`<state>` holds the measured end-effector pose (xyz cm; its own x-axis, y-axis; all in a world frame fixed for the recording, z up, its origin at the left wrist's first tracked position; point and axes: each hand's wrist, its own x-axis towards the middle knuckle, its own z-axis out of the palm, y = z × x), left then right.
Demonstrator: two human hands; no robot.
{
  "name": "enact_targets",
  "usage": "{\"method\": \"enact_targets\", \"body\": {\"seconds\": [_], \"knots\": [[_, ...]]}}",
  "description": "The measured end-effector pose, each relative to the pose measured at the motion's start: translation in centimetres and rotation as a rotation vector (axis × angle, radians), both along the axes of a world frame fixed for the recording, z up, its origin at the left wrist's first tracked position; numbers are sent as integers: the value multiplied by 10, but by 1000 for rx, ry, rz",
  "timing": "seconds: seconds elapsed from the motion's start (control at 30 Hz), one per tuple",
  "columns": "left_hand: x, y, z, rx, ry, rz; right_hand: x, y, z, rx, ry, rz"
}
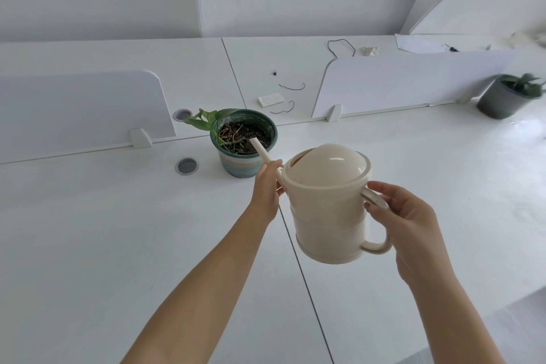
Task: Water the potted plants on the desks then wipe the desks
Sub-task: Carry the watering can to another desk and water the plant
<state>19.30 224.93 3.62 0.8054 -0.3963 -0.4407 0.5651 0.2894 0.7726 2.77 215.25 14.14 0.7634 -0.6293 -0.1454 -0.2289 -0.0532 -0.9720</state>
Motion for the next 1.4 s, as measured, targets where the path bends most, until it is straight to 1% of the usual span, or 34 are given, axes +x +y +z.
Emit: {"method": "enact_targets", "body": {"seconds": [0.17, 0.4, 0.73, 0.93, 1.1, 1.3, 1.4], "knots": [[11, -9, 15, -8, -26, -55, 3, 1, 3, 16, -18, -14], [7, 2, 4, -62, -3, 19, -3, 3, -8, 45, 7, 0], [-31, 53, -19, -8, -26, 149, -23, 8, -51, 116, 84, -41], [-57, 90, -30, 84, -98, 262, -26, 20, -77, 150, 155, 37], [-77, 122, -40, 170, -151, 360, -27, 32, -93, 156, 174, 139], [-96, 158, -48, 191, -152, 490, -22, 51, -104, 197, 168, 278], [-104, 172, -50, 199, -148, 551, -18, 57, -112, 180, 181, 341]]}}
